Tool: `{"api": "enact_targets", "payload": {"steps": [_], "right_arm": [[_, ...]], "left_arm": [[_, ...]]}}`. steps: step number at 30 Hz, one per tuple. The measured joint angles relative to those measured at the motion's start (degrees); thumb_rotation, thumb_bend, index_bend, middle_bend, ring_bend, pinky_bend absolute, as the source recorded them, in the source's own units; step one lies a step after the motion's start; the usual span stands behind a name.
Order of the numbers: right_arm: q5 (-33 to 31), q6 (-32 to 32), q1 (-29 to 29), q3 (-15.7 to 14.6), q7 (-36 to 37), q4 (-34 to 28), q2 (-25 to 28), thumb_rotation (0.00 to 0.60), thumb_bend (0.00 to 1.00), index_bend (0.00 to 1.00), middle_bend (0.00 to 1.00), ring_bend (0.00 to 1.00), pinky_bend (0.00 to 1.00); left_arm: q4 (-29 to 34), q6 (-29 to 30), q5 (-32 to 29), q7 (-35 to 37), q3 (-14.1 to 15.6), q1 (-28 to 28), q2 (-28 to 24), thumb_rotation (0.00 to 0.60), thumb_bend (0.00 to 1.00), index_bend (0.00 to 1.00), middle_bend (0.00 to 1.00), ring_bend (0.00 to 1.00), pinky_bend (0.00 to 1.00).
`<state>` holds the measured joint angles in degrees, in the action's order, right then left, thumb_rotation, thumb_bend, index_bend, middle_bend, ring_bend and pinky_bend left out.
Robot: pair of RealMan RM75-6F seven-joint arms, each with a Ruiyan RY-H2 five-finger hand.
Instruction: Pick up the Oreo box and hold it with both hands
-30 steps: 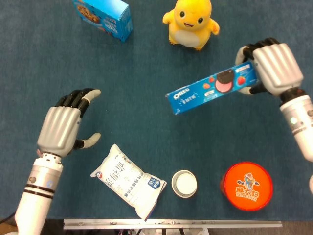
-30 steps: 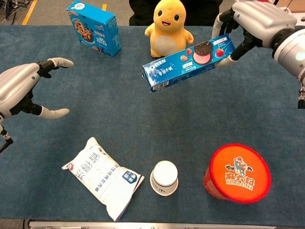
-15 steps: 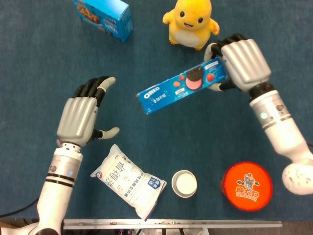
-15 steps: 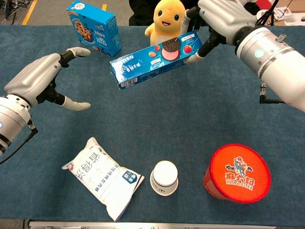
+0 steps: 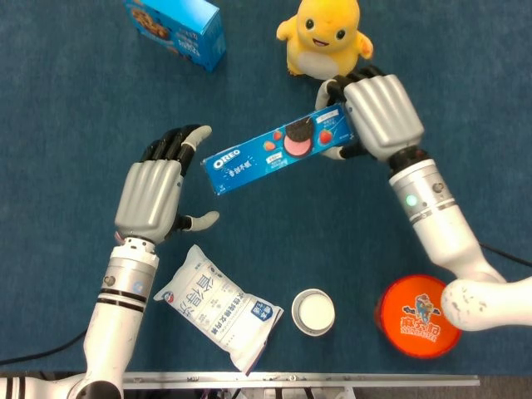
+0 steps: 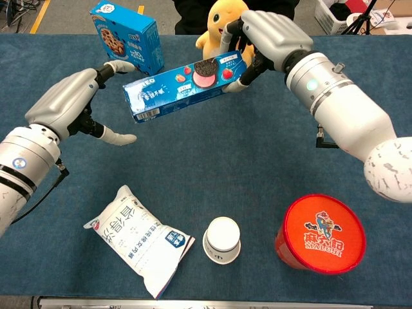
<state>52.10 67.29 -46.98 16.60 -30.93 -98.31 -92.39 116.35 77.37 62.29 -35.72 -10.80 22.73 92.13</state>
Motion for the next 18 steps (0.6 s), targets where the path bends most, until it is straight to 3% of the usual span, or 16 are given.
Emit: {"api": "enact_targets", "payload": {"steps": [18], "right_arm": [[5.12, 6.37, -0.05, -0.49, 0.43, 7.39, -12.08, 0.600, 0.01, 0.66, 0.63, 0.41, 0.30]], "left_arm": [[-0.85, 2.84, -0.64, 3.03, -0.07, 0.33, 1.54, 0.600, 0.07, 0.14, 0.14, 0.12, 0.17]]}}
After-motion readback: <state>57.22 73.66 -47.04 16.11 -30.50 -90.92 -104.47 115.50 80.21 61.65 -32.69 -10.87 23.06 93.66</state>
